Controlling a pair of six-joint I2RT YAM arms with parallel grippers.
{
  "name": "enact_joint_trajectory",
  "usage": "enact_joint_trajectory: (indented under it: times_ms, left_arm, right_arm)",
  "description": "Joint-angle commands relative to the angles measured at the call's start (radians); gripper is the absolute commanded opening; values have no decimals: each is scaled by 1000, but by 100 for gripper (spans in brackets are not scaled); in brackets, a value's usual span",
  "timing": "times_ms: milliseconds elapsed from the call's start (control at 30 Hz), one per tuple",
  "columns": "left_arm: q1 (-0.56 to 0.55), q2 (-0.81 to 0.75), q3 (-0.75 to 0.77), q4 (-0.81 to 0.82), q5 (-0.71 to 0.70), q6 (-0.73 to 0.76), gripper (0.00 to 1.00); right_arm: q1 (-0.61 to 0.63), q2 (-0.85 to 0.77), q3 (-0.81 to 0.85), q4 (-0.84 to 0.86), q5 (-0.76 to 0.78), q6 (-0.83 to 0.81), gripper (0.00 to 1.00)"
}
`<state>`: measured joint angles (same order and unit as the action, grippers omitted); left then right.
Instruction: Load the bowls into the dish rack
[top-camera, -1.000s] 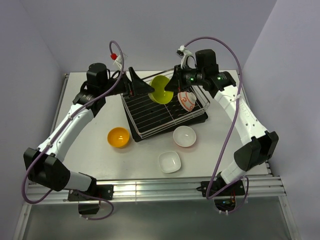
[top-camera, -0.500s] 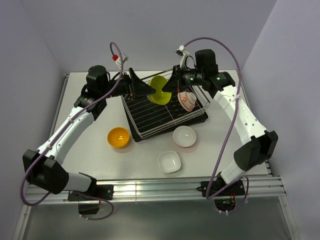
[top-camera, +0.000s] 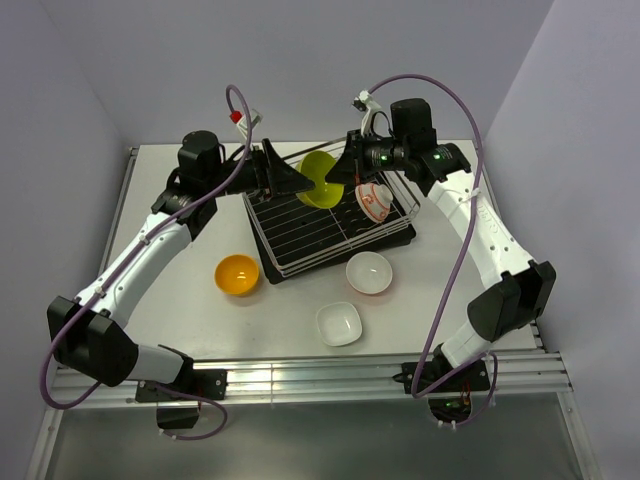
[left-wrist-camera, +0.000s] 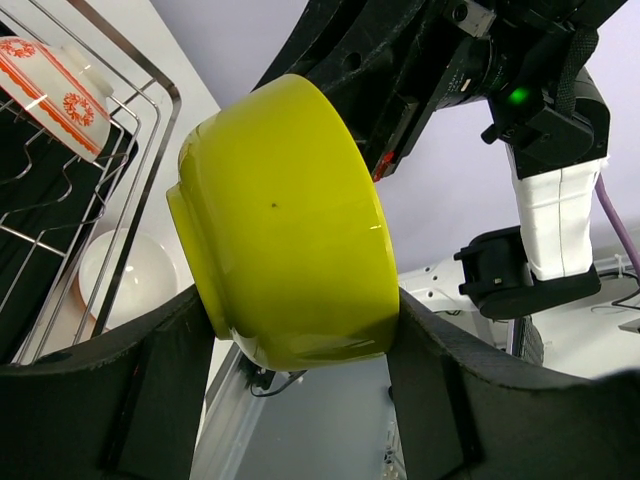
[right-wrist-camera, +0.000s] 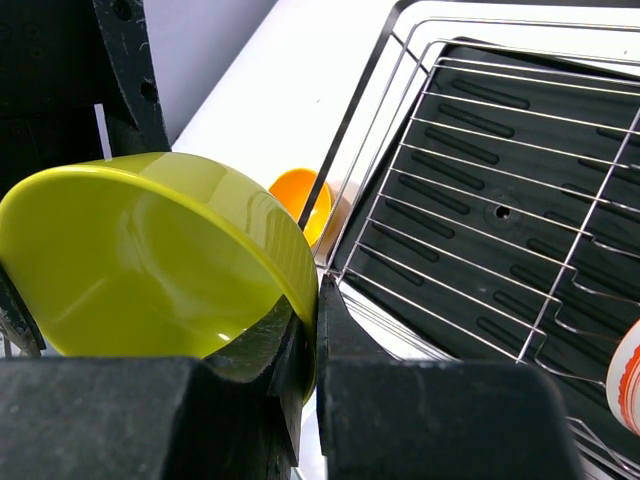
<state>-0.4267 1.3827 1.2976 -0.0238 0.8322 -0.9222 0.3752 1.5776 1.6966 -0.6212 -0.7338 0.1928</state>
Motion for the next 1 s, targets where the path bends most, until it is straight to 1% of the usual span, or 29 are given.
enact_joint_trajectory:
  times_ms: [0,33,67,100,133,167,200,233,267,300,367,400,467,567,667,700,833,967]
  left_arm:
    - [-6,-25,23,51,42,-14,35]
    - [-7,-25,25,53,38,-14,26]
    - [-6,-25,26,48,36,-9,10]
    - [-6,-24,32,47,33,-7,3]
    - [-4,-24,35,41,24,2,0]
    - [-4,-21,40,30,22,9,0]
    - [-3,-20,46,27,21,14,0]
    - [-3,-17,49,27,16,23,0]
    - [-1,-14,52,-10,9,32,0]
    - [0,-10,66,-24,-11,51,0]
    - [3,-2,78,-48,-24,68,0]
    - [8,-2,92,-74,-34,77,0]
    - [16,6,114,-117,-74,112,0]
    - [25,21,140,-172,-129,184,0]
    - [40,39,181,-246,-224,273,0]
    - [42,45,201,-261,-285,296,0]
    - [43,94,264,-370,-428,385,0]
    - [42,142,342,-435,-576,402,0]
  right_arm:
    - [-1,10,29,45,-3,10,0]
    - [-1,13,34,38,2,10,4]
    - [-1,18,44,34,7,10,9]
    - [-1,19,47,28,10,8,18]
    - [-1,21,51,23,13,8,24]
    - [-1,18,51,23,20,7,31]
    - [-1,16,51,23,22,8,44]
    - [-1,13,51,23,24,10,50]
    - [-1,10,48,21,27,10,56]
    - [-1,6,49,21,33,13,65]
    - [-1,-8,46,20,34,14,71]
    - [-1,-13,44,21,39,14,78]
    - [-1,-28,43,17,45,11,82]
    - [-2,-48,57,-12,59,-10,84]
    - [-5,-82,48,-32,82,-32,86]
    - [-9,-91,43,-38,86,-38,88]
    - [-41,-123,25,-57,82,-38,88]
    - [-120,-149,8,-58,60,-23,88]
